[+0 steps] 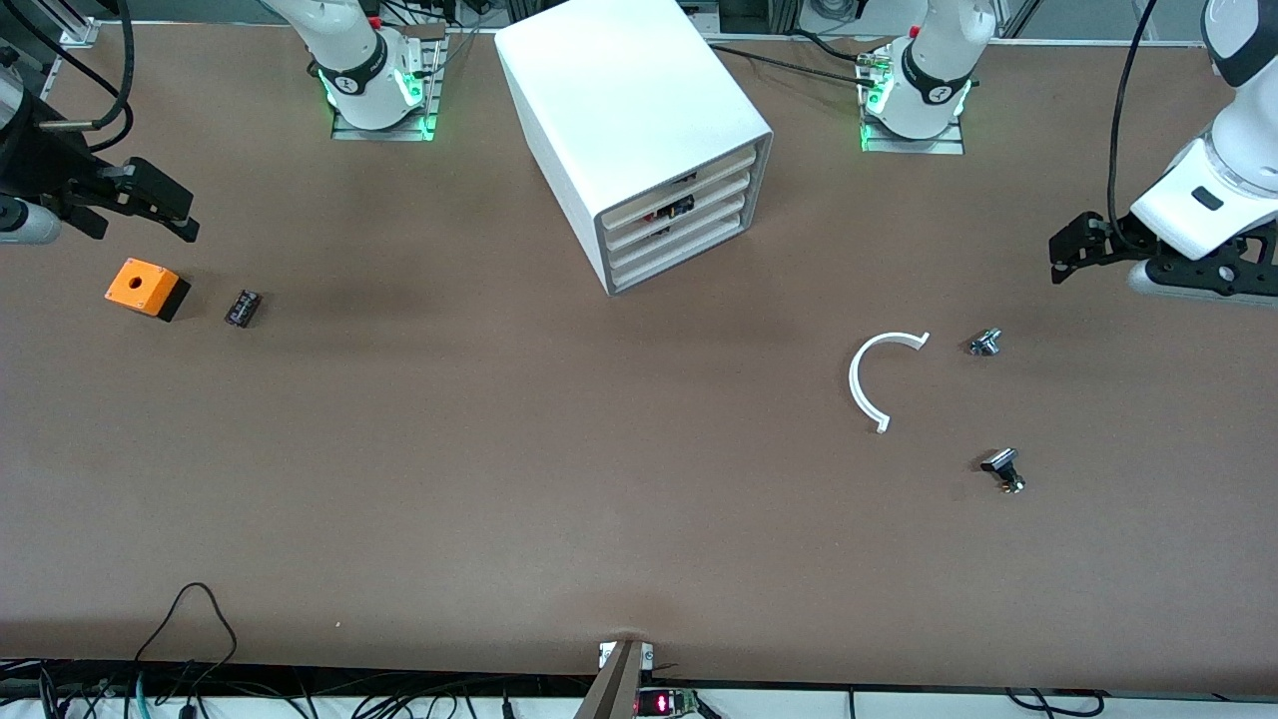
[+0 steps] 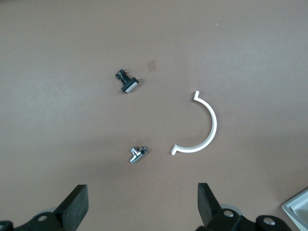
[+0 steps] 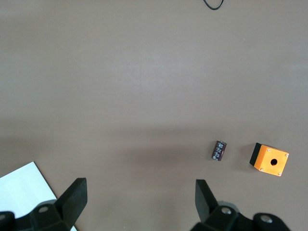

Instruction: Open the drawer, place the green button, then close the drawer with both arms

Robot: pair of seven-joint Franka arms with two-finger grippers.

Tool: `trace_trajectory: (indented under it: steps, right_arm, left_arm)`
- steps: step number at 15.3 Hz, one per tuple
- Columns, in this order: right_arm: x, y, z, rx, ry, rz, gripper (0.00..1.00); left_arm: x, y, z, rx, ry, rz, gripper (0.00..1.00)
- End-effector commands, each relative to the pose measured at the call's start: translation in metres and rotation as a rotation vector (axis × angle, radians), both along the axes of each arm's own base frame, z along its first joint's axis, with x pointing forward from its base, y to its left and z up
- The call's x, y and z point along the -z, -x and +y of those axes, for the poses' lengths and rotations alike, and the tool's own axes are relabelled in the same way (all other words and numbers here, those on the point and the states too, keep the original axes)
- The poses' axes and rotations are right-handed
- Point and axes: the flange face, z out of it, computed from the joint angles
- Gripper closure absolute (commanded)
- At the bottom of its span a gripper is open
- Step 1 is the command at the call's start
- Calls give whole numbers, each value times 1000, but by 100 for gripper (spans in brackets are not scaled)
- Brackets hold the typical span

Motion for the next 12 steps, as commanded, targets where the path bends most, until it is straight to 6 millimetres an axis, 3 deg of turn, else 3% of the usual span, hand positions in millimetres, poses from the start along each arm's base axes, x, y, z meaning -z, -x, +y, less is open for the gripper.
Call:
trace_trajectory:
  steps: [1, 12]
  right_arm:
    - [-6, 3, -1, -13, 10, -3, 1]
    - [-6, 3, 0, -13, 10, -3, 1]
  left_arm:
    - [-18, 10, -16, 37, 9, 37, 0]
    - [-26, 12, -21, 48, 8, 40, 0]
